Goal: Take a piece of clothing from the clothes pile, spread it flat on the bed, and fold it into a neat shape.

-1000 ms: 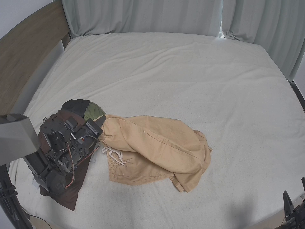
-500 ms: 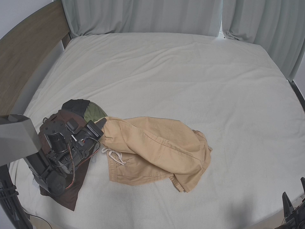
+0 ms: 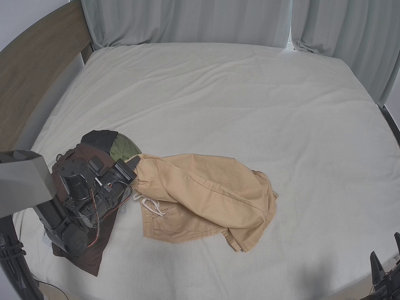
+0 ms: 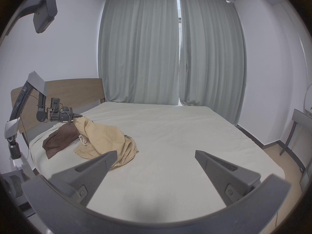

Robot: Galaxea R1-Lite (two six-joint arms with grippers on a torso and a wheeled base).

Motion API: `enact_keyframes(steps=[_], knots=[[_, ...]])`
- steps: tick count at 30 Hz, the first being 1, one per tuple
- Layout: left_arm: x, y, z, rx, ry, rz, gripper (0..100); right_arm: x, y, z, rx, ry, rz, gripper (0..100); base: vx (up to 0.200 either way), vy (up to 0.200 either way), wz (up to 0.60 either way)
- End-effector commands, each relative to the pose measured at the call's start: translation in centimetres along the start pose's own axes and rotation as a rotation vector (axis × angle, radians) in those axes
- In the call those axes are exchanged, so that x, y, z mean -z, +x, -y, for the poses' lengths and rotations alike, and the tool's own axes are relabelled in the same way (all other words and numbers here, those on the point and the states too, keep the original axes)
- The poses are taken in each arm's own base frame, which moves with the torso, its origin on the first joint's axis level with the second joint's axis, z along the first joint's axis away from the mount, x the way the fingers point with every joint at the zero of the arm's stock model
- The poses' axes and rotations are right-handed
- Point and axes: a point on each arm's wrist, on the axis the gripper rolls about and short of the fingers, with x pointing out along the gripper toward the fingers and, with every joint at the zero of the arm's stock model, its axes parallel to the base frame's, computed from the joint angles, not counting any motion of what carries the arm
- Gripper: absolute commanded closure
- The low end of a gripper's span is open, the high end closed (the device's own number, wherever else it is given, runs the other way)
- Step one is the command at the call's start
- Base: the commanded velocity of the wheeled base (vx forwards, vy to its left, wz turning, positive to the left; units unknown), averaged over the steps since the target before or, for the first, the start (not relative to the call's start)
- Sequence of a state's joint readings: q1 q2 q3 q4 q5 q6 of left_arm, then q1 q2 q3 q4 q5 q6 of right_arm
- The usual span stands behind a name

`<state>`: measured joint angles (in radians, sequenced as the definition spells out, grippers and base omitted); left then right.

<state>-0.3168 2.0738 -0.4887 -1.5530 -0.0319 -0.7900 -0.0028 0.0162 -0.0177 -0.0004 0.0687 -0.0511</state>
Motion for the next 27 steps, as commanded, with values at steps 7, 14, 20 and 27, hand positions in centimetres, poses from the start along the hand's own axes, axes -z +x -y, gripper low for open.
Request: enact_keyframes(steps=[7,14,20,27], knots=[[0.6,0.0,0.4,0.01,0.002,-0.015,100,0.3,1.0,0.2,-0.074,0.006,-0.123,0,0.0,0.0,0.0],[1.0,-0.1,0.2,0.002,0.002,-0.03,100,-4.3,-1.3,0.2,0.043,-0.027,0.313,0,0.0,0.0,0.0],[1.2,0.1,0.7,0.014,0.003,-0.027,100,-10.2,-2.0,0.3,-0.01,-0.02,0.283,0,0.0,0.0,0.0],[0.9,0.0,0.8,0.018,0.009,-0.016,100,-11.7,0.7,0.5,-0.15,0.106,0.13,0,0.0,0.0,0.0]])
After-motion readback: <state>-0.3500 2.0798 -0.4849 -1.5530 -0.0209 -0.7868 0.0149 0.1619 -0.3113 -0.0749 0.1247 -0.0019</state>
